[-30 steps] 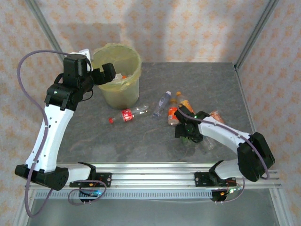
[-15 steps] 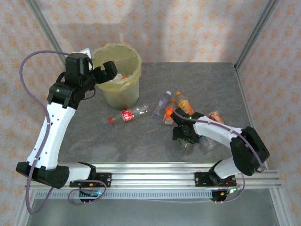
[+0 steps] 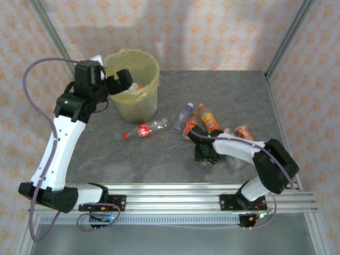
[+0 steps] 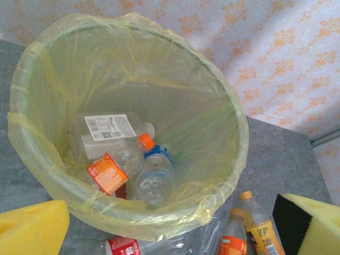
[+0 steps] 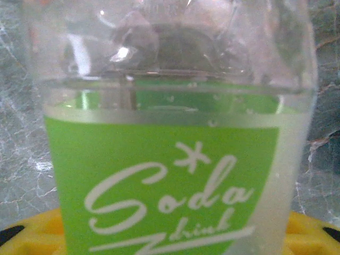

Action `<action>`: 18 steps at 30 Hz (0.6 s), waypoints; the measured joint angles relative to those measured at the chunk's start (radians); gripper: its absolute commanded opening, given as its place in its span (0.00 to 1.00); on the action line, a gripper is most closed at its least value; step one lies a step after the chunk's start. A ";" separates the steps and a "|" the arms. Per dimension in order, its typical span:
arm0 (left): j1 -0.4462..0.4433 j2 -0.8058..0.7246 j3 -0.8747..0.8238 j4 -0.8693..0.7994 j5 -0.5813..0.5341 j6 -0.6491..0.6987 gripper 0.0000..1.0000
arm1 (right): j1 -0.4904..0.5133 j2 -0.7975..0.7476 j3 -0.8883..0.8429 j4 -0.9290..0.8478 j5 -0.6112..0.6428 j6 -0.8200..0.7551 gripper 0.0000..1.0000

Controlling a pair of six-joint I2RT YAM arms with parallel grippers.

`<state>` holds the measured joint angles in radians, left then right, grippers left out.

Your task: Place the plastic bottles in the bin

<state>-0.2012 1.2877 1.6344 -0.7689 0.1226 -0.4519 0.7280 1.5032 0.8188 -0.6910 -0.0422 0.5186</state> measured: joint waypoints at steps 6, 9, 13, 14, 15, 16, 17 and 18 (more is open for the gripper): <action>0.000 0.000 0.000 0.000 0.003 -0.005 1.00 | 0.014 -0.068 0.003 -0.009 0.016 -0.020 0.41; 0.000 0.000 0.000 0.001 0.020 -0.012 1.00 | 0.016 -0.155 0.024 -0.016 0.027 -0.035 0.39; -0.014 0.002 -0.006 0.018 0.053 -0.023 1.00 | 0.016 -0.288 0.070 -0.003 0.046 -0.071 0.39; -0.022 0.005 -0.006 0.023 0.058 -0.023 1.00 | 0.016 -0.317 0.078 0.006 0.048 -0.080 0.39; -0.033 0.010 -0.006 0.027 0.066 -0.023 1.00 | 0.016 -0.352 0.085 0.020 0.052 -0.090 0.39; -0.042 0.016 -0.006 0.031 0.077 -0.023 1.00 | 0.016 -0.374 0.093 0.033 0.056 -0.098 0.39; -0.053 0.023 -0.006 0.034 0.085 -0.023 1.00 | 0.016 -0.397 0.096 0.050 0.059 -0.108 0.39; -0.067 0.032 -0.006 0.040 0.096 -0.023 1.00 | 0.016 -0.412 0.096 0.072 0.062 -0.119 0.39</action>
<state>-0.2684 1.3197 1.6279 -0.7292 0.2188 -0.4744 0.7437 1.0908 0.9150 -0.6186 0.0200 0.3996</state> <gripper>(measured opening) 0.996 0.481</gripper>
